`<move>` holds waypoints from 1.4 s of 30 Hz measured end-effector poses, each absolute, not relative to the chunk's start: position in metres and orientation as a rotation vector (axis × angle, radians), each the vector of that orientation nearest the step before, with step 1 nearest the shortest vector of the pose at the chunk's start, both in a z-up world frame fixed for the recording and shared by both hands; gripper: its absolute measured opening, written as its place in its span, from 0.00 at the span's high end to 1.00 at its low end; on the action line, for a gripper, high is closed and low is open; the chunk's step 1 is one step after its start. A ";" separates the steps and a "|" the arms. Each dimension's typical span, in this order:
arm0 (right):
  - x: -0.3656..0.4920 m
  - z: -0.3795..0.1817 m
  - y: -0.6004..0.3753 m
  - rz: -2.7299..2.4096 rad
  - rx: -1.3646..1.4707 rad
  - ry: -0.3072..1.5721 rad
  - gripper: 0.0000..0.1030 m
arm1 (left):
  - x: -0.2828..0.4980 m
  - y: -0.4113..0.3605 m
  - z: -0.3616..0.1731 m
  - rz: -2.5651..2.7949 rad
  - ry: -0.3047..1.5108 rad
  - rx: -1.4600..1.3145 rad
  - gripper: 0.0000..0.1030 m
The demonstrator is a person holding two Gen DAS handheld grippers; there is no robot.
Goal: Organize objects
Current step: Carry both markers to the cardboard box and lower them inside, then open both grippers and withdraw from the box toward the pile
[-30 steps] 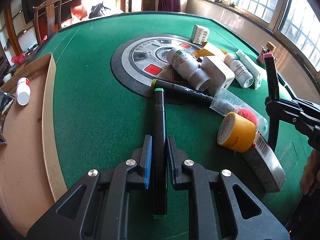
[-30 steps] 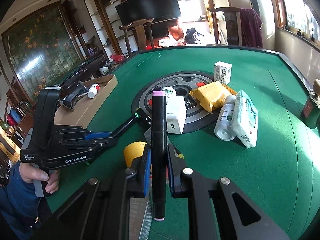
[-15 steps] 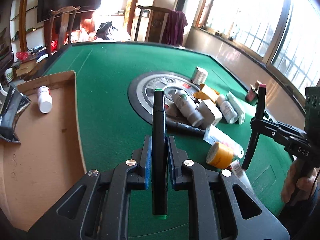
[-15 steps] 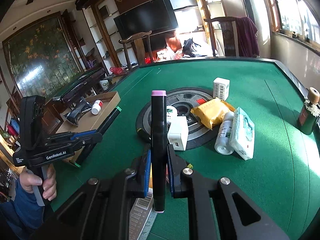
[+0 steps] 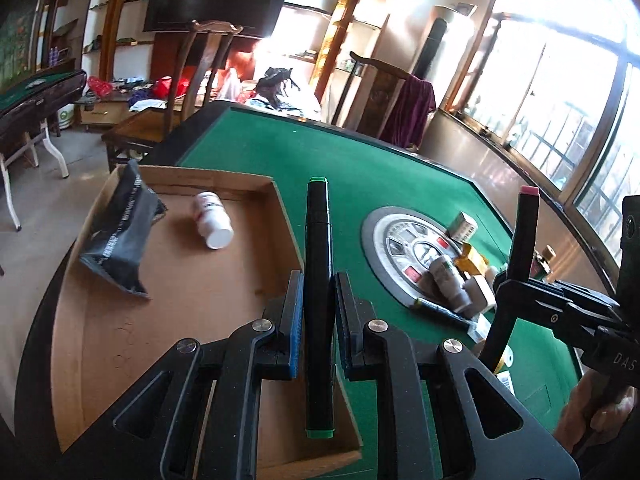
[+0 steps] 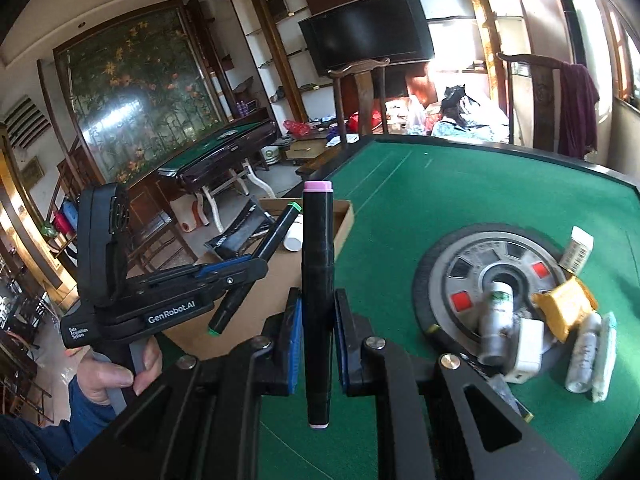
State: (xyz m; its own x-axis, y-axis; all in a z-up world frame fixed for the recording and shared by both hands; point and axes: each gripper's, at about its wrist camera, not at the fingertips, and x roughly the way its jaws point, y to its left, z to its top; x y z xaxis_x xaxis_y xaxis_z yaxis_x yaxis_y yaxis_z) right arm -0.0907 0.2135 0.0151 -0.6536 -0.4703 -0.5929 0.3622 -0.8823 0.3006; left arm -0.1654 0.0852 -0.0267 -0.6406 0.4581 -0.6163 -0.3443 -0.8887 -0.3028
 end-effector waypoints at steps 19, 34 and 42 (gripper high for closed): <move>-0.256 -0.059 0.117 -2.352 1.364 -0.341 0.87 | -0.215 0.034 -0.072 2.557 -0.406 -1.259 0.86; -0.273 -0.076 0.122 -2.379 1.383 -0.332 0.87 | -0.222 0.039 -0.083 2.531 -0.428 -1.328 0.86; -0.232 -0.046 0.146 -2.411 1.248 -0.329 0.87 | -0.223 0.038 -0.080 2.521 -0.452 -1.325 0.86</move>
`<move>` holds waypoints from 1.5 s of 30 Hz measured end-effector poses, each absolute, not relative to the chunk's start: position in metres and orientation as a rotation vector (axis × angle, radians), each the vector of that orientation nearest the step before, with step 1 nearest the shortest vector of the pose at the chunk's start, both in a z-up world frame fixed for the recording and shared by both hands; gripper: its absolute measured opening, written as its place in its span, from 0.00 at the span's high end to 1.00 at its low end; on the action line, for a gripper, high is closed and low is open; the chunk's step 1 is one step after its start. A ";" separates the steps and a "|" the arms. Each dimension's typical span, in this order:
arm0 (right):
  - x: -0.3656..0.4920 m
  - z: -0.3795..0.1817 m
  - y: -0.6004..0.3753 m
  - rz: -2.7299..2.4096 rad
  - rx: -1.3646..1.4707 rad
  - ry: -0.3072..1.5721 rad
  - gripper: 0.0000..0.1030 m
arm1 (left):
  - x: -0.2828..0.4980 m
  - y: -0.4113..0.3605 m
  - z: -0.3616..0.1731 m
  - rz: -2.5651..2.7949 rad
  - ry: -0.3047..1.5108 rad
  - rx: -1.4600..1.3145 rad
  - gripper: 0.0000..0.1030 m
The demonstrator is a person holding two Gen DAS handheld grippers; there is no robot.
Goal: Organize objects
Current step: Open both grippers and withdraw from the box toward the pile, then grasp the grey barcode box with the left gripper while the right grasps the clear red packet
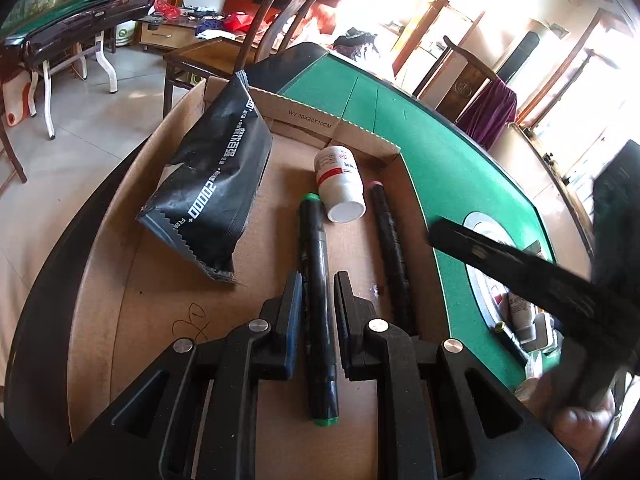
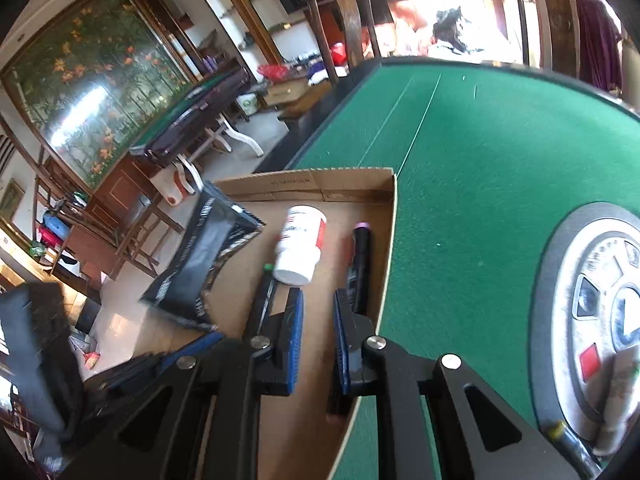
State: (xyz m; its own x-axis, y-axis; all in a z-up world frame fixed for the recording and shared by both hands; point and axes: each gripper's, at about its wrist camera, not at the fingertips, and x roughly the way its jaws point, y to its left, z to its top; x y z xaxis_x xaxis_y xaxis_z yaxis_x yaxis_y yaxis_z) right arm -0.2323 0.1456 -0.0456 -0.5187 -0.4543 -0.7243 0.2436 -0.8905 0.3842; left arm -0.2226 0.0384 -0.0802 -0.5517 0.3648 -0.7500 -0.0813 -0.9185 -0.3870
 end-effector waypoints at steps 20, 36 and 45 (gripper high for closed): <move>0.001 -0.085 0.363 -2.584 1.329 -0.665 0.83 | -0.138 0.157 -0.045 2.052 -0.085 -1.067 0.76; -0.021 -0.057 0.349 -2.666 1.217 -0.429 0.62 | -0.082 0.208 -0.058 1.863 0.180 -1.120 0.51; -0.018 -0.073 0.382 -2.642 1.205 -0.528 0.62 | -0.050 0.257 -0.086 1.822 0.591 -1.123 0.51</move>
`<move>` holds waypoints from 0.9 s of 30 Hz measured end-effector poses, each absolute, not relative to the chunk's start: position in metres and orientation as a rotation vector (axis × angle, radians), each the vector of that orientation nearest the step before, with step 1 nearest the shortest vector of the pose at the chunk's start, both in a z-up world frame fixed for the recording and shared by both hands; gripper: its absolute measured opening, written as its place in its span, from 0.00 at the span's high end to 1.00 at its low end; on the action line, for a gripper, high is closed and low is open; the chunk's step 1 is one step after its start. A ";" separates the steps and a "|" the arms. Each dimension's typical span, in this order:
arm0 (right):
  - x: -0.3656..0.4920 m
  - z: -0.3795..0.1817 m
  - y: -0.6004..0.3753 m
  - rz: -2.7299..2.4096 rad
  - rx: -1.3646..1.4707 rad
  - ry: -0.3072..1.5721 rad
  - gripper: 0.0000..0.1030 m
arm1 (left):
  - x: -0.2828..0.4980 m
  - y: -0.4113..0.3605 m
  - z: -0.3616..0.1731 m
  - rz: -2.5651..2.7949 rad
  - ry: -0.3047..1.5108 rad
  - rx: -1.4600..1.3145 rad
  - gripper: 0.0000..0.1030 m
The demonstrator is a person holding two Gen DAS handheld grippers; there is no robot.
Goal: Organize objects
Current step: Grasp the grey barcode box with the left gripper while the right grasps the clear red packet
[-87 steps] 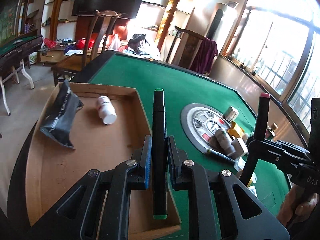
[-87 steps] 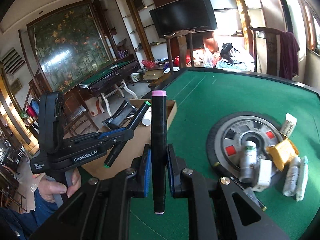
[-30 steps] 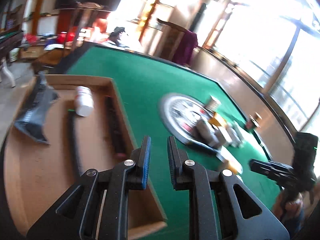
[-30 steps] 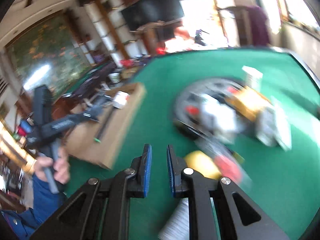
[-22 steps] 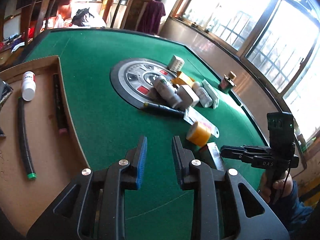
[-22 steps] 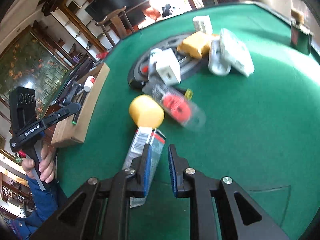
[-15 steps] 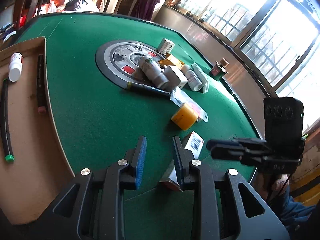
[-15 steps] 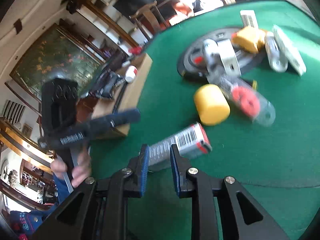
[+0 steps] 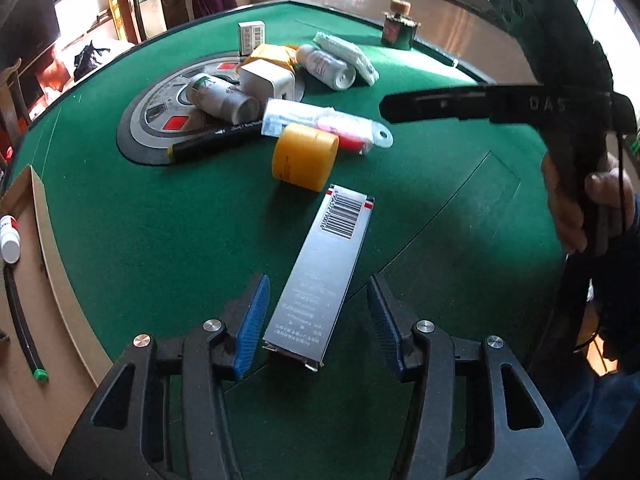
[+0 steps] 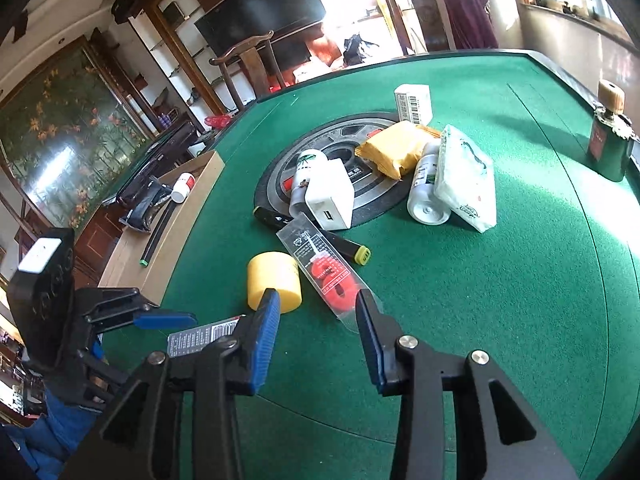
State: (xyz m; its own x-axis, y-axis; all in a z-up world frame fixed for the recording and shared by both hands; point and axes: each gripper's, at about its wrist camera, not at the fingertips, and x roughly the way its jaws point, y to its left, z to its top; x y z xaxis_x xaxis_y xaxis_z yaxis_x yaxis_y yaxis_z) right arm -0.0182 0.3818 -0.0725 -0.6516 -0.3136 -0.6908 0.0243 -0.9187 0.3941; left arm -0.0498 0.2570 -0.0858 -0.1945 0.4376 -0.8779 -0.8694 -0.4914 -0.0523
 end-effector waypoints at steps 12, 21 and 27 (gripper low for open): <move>-0.062 -0.084 0.359 -2.616 1.329 -0.173 0.56 | -0.102 0.233 -0.095 2.060 0.417 -1.206 0.75; -0.068 -0.102 0.333 -2.605 1.361 0.051 0.59 | -0.105 0.226 -0.094 2.105 0.401 -1.197 0.75; -0.066 -0.104 0.323 -2.637 1.370 0.151 0.59 | -0.099 0.233 -0.095 2.137 0.439 -1.161 0.74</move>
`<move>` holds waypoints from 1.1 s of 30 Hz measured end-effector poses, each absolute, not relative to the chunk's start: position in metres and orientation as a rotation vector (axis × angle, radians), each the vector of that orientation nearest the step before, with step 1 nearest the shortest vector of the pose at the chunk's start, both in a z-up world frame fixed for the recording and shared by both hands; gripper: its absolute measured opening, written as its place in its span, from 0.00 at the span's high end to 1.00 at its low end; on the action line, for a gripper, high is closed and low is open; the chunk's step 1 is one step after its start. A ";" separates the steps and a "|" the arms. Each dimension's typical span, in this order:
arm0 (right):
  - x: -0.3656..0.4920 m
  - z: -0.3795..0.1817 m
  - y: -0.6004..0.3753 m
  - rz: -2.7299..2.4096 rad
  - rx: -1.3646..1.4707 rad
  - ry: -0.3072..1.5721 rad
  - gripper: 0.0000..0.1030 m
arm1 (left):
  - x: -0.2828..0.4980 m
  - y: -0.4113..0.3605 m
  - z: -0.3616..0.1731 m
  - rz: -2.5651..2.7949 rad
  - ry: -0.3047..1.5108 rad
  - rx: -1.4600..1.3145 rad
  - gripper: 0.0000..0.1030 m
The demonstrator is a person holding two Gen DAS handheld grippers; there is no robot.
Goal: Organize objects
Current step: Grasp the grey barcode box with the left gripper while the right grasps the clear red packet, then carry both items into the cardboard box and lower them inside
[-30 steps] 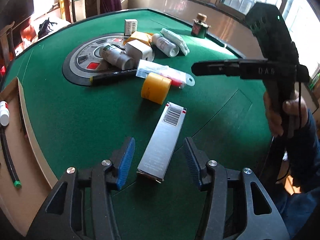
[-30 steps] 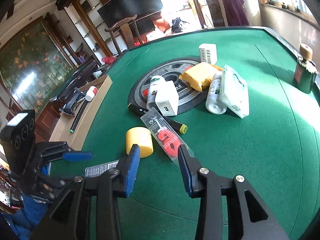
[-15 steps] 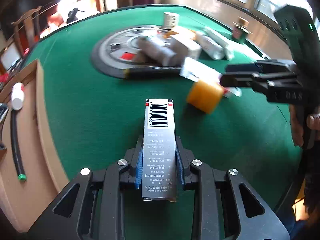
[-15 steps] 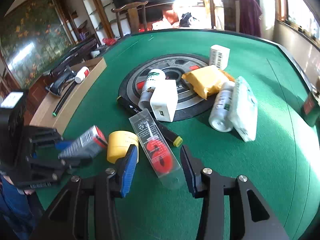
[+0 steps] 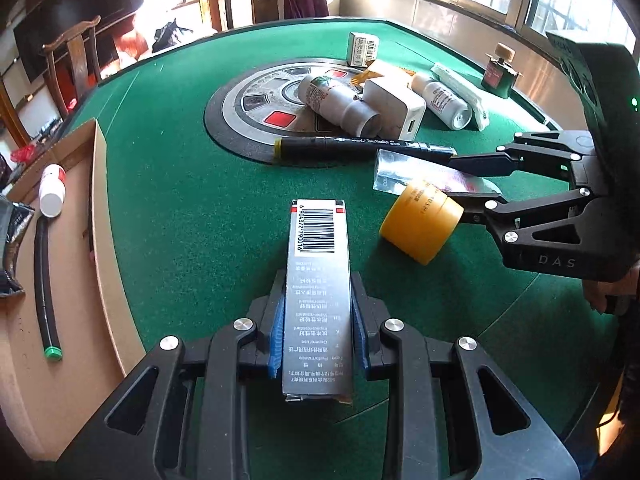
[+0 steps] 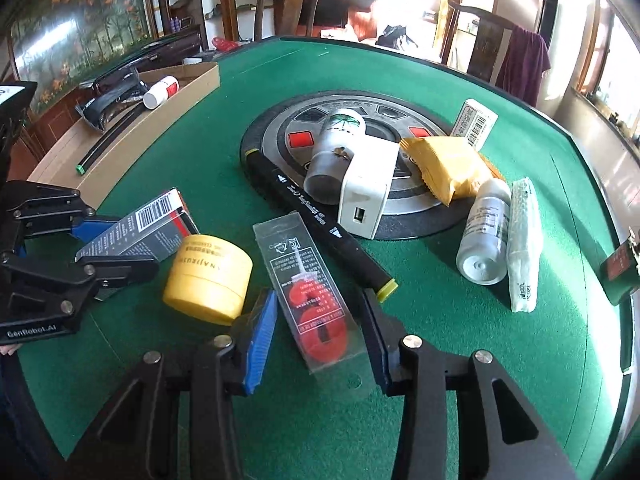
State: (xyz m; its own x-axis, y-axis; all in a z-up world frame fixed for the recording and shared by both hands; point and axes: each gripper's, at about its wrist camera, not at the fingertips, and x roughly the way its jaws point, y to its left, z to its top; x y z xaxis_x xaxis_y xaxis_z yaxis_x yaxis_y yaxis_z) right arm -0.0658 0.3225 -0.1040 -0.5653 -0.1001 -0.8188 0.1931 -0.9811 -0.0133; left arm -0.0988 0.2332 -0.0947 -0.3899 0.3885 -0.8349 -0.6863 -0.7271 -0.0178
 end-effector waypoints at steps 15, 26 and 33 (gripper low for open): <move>-0.068 -0.103 0.322 -2.620 1.354 0.160 0.64 | -0.098 0.235 -0.096 2.146 0.441 -1.154 0.72; -0.049 -0.084 0.332 -2.731 1.243 0.052 0.74 | -0.094 0.236 -0.094 2.189 0.443 -1.124 0.75; -0.043 -0.068 0.336 -2.769 1.138 -0.107 0.74 | -0.096 0.225 -0.080 2.223 0.346 -1.080 0.75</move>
